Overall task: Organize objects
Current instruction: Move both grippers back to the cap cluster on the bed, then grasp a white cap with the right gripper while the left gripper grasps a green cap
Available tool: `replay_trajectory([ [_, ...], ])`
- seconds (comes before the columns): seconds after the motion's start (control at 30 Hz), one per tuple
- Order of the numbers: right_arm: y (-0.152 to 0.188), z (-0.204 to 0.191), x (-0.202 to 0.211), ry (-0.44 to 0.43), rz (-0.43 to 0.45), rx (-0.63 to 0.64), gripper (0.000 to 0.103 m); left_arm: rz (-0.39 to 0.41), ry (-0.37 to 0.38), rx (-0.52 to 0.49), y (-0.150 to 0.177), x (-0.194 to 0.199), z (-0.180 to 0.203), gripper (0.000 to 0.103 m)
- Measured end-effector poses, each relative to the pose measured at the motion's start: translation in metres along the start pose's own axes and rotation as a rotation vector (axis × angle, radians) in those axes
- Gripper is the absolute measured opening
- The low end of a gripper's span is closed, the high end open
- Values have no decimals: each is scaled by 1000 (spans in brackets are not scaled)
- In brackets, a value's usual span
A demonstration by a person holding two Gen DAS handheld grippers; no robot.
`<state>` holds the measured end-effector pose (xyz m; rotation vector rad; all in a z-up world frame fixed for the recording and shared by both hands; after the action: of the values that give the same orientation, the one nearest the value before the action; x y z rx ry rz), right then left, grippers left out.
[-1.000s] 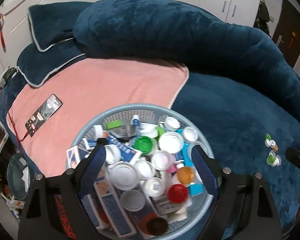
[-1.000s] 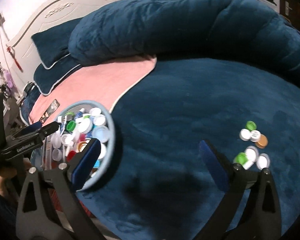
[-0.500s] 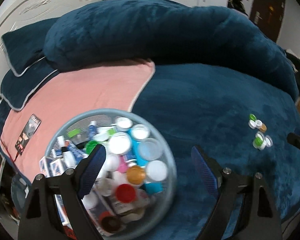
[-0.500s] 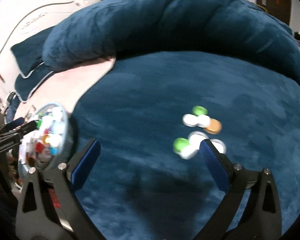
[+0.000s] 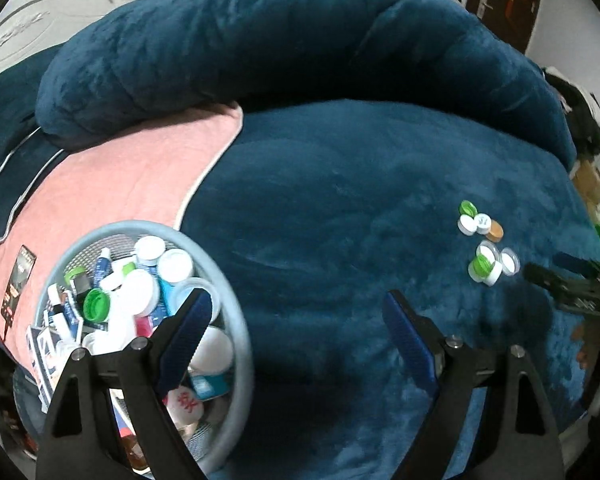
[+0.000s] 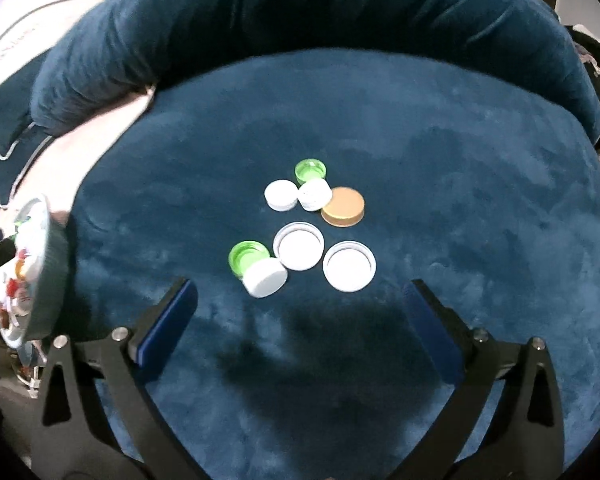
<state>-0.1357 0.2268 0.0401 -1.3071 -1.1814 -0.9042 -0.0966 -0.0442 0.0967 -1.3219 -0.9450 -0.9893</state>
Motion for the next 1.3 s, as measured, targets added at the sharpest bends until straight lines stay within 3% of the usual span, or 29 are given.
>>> replay_trajectory([
  [0.13,-19,2,-18,14,0,-34,103,-21,-12,-18,2,-10,3,89],
  [0.23,-23,9,-34,70,-42,-45,103,-32,-7,-15,2,-14,1,89],
  [0.43,23,28,-34,163,-147,38,103,-15,31,-12,1,-5,4,89],
  [0.6,44,37,-9,130,-116,27,103,-8,48,-31,4,0,14,89],
  [0.83,42,-6,-6,33,-20,149,100,-27,31,-52,7,-6,21,89],
  [0.97,29,-17,-22,29,-28,152,80,-49,12,-56,9,-13,20,89],
  [1.1,33,-8,-39,17,-78,141,32,-65,3,-66,9,-21,23,89],
  [1.23,32,4,-2,-23,5,128,32,-67,20,-100,8,-27,38,89],
  [1.3,33,15,13,-18,3,122,32,-62,56,-140,7,-31,57,89],
])
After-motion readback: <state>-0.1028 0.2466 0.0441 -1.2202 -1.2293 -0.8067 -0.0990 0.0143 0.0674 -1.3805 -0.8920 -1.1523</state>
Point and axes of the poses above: each gripper's, at about its wrist camera, not at the fingertips, and x roughly against the way its jaws point, z to its right, y to its underside, the point moved 7 cm from there along -x, roughly the way its jaws point, and after that the axes turned 14 degrees about -z, right-handed, at the moved point
